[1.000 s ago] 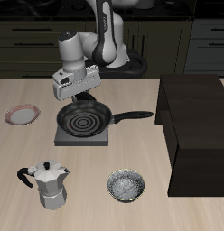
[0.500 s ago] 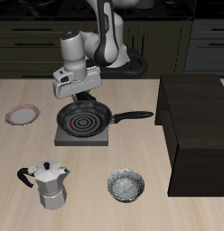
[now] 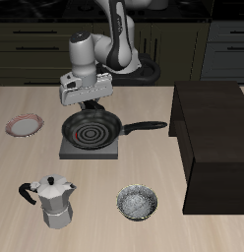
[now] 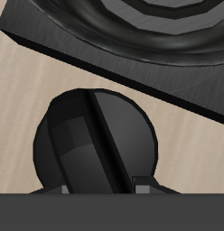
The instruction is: Turn off the stove
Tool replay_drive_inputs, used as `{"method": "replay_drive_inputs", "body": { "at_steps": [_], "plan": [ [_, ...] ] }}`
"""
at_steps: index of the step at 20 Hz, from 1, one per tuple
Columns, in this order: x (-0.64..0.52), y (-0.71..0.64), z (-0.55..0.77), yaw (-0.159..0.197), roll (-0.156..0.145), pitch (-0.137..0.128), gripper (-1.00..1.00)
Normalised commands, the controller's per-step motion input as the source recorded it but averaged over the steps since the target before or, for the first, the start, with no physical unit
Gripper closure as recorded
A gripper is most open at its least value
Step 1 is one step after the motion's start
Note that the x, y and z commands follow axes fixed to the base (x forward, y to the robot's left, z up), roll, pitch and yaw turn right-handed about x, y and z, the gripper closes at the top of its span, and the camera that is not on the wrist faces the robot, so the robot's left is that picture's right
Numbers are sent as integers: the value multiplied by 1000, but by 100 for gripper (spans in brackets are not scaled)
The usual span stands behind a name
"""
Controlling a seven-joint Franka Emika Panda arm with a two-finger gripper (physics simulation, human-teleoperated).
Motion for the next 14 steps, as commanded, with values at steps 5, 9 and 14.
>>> {"method": "replay_drive_inputs", "body": {
  "at_steps": [5, 9, 14],
  "plan": [
    [76, -18, 59, -77, -27, -12, 100],
    [88, 14, 23, -73, -17, -4, 100],
    [39, 53, 50, -51, -10, -5, 100]
  ]
}}
